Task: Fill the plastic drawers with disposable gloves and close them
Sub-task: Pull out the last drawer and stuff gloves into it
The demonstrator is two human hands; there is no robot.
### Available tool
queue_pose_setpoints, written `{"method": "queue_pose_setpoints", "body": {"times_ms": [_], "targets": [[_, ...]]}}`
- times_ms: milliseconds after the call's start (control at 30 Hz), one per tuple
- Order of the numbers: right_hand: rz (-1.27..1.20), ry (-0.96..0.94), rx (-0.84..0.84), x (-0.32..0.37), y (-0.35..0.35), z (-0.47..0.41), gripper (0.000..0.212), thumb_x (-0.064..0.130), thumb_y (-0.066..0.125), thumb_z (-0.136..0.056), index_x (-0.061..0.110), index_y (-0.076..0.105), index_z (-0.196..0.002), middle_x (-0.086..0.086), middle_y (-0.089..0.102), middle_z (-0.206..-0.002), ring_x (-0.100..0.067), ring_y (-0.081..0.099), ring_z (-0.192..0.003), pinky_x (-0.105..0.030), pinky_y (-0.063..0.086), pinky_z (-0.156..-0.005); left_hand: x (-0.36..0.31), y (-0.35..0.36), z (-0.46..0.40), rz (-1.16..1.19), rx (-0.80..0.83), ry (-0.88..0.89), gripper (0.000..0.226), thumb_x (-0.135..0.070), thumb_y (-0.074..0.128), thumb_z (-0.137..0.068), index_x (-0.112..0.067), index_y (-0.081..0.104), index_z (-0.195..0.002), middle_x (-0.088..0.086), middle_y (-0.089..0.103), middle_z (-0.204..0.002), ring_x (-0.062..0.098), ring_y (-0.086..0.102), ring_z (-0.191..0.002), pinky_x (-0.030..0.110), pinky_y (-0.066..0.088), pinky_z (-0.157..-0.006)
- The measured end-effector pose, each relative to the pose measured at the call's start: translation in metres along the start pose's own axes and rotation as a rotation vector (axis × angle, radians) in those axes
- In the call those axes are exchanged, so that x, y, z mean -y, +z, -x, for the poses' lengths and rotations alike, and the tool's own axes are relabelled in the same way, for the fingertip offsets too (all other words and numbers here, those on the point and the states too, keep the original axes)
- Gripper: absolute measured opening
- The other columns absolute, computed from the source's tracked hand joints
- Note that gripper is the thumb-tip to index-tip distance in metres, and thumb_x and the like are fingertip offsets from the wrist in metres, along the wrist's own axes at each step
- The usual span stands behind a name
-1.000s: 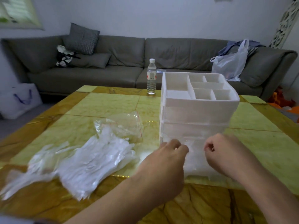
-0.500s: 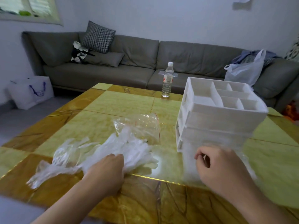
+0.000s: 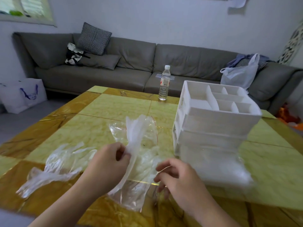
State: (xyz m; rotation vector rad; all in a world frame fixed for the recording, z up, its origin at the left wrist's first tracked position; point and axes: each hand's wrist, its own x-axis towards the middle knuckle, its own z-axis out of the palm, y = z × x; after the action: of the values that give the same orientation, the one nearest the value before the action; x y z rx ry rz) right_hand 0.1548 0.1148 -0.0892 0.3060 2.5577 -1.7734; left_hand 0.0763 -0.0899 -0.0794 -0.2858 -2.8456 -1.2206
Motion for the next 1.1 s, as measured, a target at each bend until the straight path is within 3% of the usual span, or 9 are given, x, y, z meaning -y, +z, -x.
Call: {"method": "queue_pose_setpoints", "body": {"times_ms": [267,433,533,633,700,800,867,967,1100], "targets": [[-0.558,0.139,0.242,0.014,0.018,0.004,0.027,0.031,0.076,-0.094,0.008,0.075,-0.108,-0.014,0.078,-0.105,-0.031,0.076,-0.096,-0.036,0.06,-0.082,-0.029,0.02,0.031,-0.029,0.049,0.121,0.019,-0.027,0.059,-0.094,-0.023,0.06,-0.076,-0.006,0.066,-0.071,0.011,0.061,-0.067,0.031,0.052,-0.064],[-0.452,0.228,-0.045,0.005,0.023,-0.005,0.031,0.035,0.083,-0.087,0.011,0.065,-0.078,-0.013,0.074,-0.075,-0.026,0.074,-0.065,-0.036,0.058,-0.061,-0.039,0.035,0.043,-0.054,0.184,0.192,0.012,-0.035,0.059,-0.094,-0.029,0.062,-0.084,-0.012,0.067,-0.086,0.003,0.064,-0.085,0.028,0.054,-0.075],[-0.357,0.223,-0.193,-0.006,0.018,-0.014,0.025,0.022,0.074,-0.095,0.009,0.069,-0.074,-0.015,0.077,-0.077,-0.025,0.075,-0.071,-0.038,0.061,-0.068,-0.043,0.03,0.04,0.073,0.277,0.159,0.007,-0.034,0.064,-0.095,-0.036,0.071,-0.096,-0.022,0.073,-0.089,-0.005,0.067,-0.088,0.019,0.054,-0.077],[-0.263,0.153,-0.256,-0.007,0.007,-0.019,0.019,0.022,0.07,-0.099,0.009,0.075,-0.086,-0.006,0.079,-0.079,-0.025,0.078,-0.077,-0.042,0.065,-0.074,-0.041,0.02,0.033,0.111,0.117,0.048,0.005,-0.034,0.07,-0.093,-0.035,0.068,-0.098,-0.017,0.072,-0.085,-0.003,0.067,-0.081,0.022,0.056,-0.073],[-0.263,0.095,-0.241,-0.001,0.0,-0.02,0.017,0.026,0.069,-0.102,0.018,0.079,-0.091,-0.003,0.08,-0.086,-0.026,0.079,-0.087,-0.05,0.064,-0.085,-0.034,0.016,0.026,0.128,0.035,-0.097,0.031,-0.044,0.075,-0.089,-0.029,0.061,-0.111,-0.012,0.067,-0.095,0.002,0.065,-0.085,0.024,0.052,-0.071],[-0.41,0.035,-0.193,0.007,-0.01,-0.018,0.016,0.019,0.068,-0.103,0.016,0.08,-0.092,-0.017,0.079,-0.097,-0.04,0.076,-0.099,-0.059,0.061,-0.092,-0.028,0.007,0.017,0.395,0.324,-0.416,0.081,-0.061,0.084,-0.075,-0.014,0.056,-0.135,-0.002,0.068,-0.118,0.017,0.068,-0.104,0.035,0.055,-0.086],[-0.559,0.016,-0.14,0.012,-0.016,-0.015,0.015,0.012,0.066,-0.102,0.009,0.08,-0.098,-0.025,0.077,-0.104,-0.043,0.075,-0.103,-0.057,0.061,-0.094,-0.023,0.008,0.014,0.768,0.551,-0.464,0.065,-0.05,0.084,-0.082,-0.003,0.072,-0.125,0.016,0.075,-0.119,0.036,0.071,-0.111,0.051,0.053,-0.105],[-0.664,0.028,-0.124,0.014,-0.016,-0.015,0.016,0.006,0.063,-0.102,0.001,0.078,-0.103,-0.026,0.077,-0.104,-0.039,0.077,-0.096,-0.048,0.064,-0.087,-0.026,0.008,0.015,0.976,0.488,-0.434,0.034,-0.02,0.073,-0.091,0.008,0.075,-0.111,0.027,0.074,-0.112,0.038,0.075,-0.095,0.04,0.061,-0.08],[-0.657,0.063,-0.177,0.011,-0.015,-0.018,0.017,0.011,0.065,-0.103,0.001,0.077,-0.104,-0.022,0.079,-0.1,-0.039,0.077,-0.093,-0.052,0.063,-0.088,-0.028,0.006,0.014,0.763,0.219,-0.265,0.011,-0.013,0.074,-0.092,-0.008,0.082,-0.086,0.021,0.078,-0.086,0.029,0.075,-0.069,0.036,0.059,-0.06]]}}
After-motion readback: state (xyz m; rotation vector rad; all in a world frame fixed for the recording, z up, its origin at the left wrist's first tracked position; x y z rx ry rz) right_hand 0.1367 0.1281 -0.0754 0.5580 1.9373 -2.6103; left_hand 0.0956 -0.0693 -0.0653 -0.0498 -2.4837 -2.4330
